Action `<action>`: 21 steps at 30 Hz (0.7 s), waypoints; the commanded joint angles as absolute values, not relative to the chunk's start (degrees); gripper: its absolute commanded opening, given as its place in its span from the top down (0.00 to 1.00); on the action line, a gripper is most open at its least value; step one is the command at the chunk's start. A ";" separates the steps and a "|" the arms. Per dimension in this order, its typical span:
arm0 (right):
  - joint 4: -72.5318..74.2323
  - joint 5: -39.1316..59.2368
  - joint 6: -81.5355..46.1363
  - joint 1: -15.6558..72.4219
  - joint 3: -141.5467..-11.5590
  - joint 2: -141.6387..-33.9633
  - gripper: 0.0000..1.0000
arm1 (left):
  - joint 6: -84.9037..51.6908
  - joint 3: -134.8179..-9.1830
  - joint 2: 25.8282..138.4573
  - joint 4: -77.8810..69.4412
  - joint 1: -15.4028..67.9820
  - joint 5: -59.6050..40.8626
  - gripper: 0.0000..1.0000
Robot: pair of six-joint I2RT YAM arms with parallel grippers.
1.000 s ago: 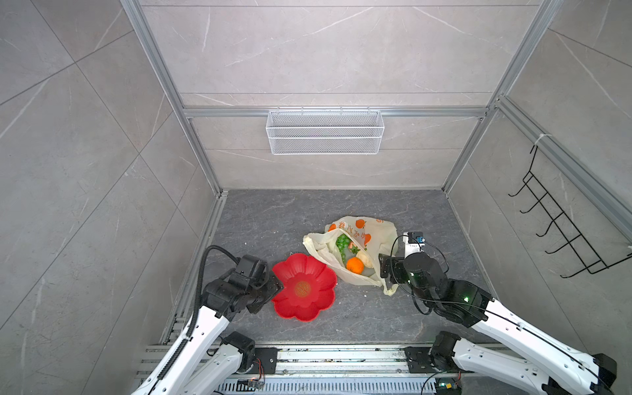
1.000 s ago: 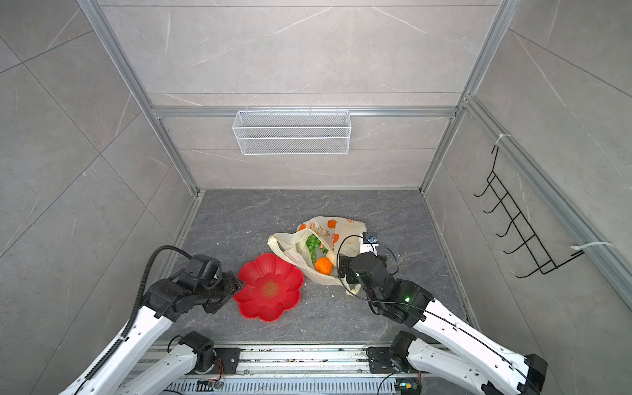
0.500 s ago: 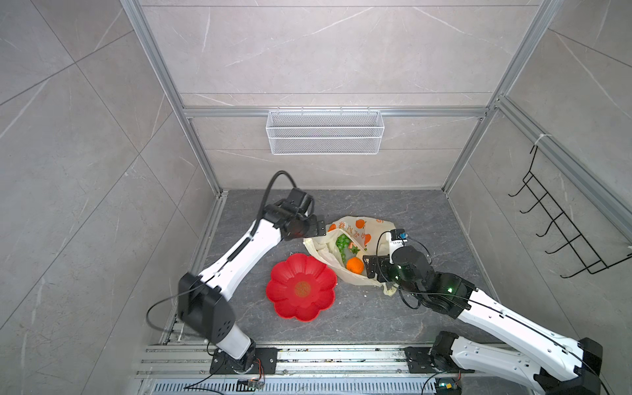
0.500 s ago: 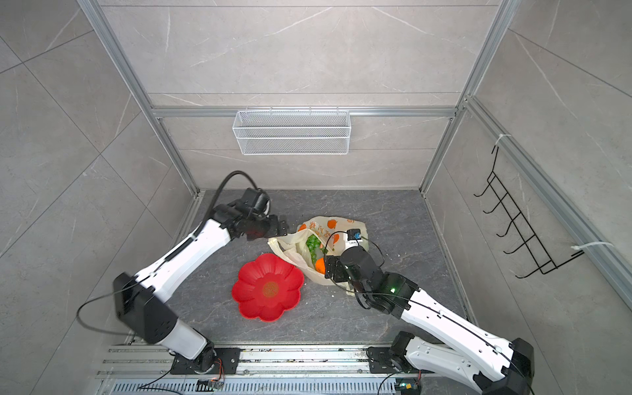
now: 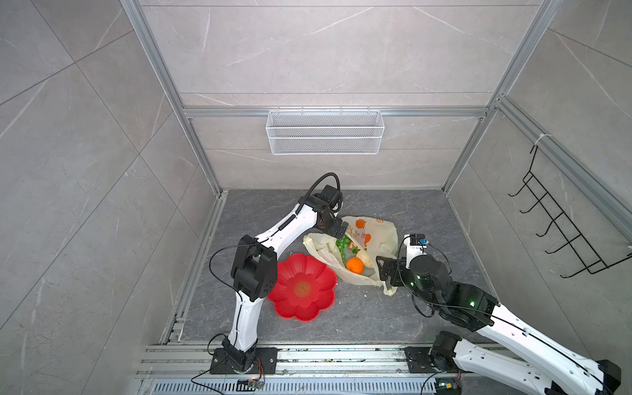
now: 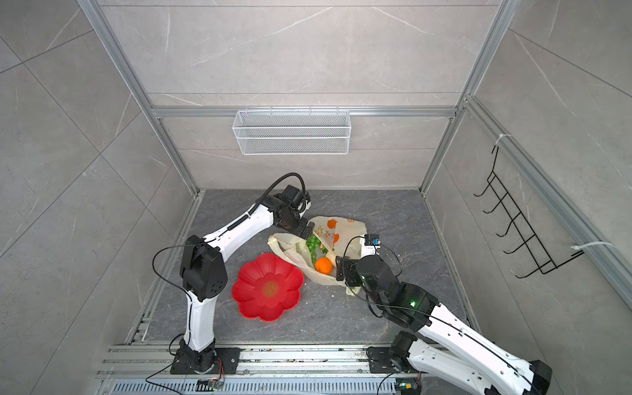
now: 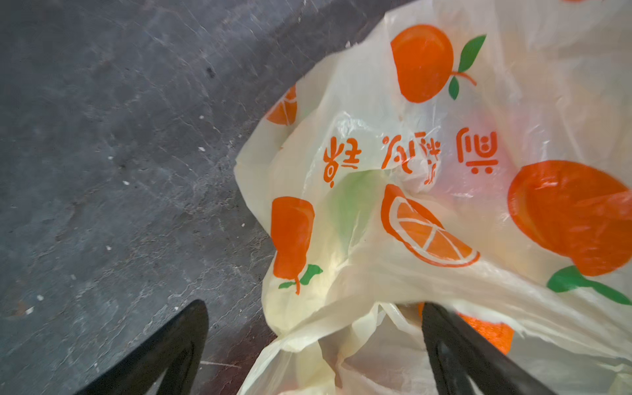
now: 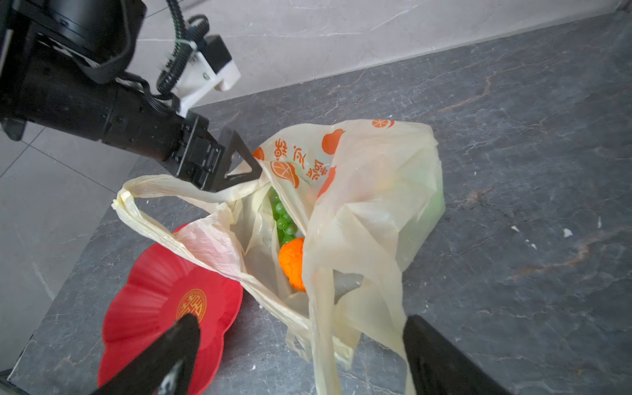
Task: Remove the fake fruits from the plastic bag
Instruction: 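Grasp the bag's top edge with the left gripper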
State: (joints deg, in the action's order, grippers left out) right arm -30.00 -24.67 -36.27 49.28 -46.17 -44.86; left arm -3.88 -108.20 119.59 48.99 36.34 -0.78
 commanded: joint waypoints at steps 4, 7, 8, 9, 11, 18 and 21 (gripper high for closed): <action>-31.42 -26.10 -37.01 49.39 -45.20 -44.78 0.05 | 1.67 -112.31 124.44 49.76 36.05 -3.89 0.01; -31.32 -26.02 -37.05 49.39 -45.20 -45.09 0.05 | 0.44 -116.12 127.50 48.57 35.88 -4.36 0.13; -31.41 -26.02 -37.14 49.38 -45.24 -45.16 0.05 | 0.08 -117.43 128.45 48.24 35.75 -5.05 0.18; -31.48 -26.02 -37.18 49.41 -45.30 -45.18 0.06 | -0.35 -118.81 129.28 47.64 35.63 -6.04 0.25; -31.95 -26.01 -37.44 49.39 -45.34 -44.88 0.05 | -1.99 -121.26 131.00 46.56 35.05 -8.07 0.45; -33.32 -26.16 -37.98 49.35 -44.96 -42.93 0.05 | -11.82 -123.13 130.97 40.48 28.41 -11.32 1.00; -32.19 -24.04 -36.15 49.42 -45.63 -44.04 0.06 | -16.94 -123.07 128.79 39.16 24.25 -7.74 1.00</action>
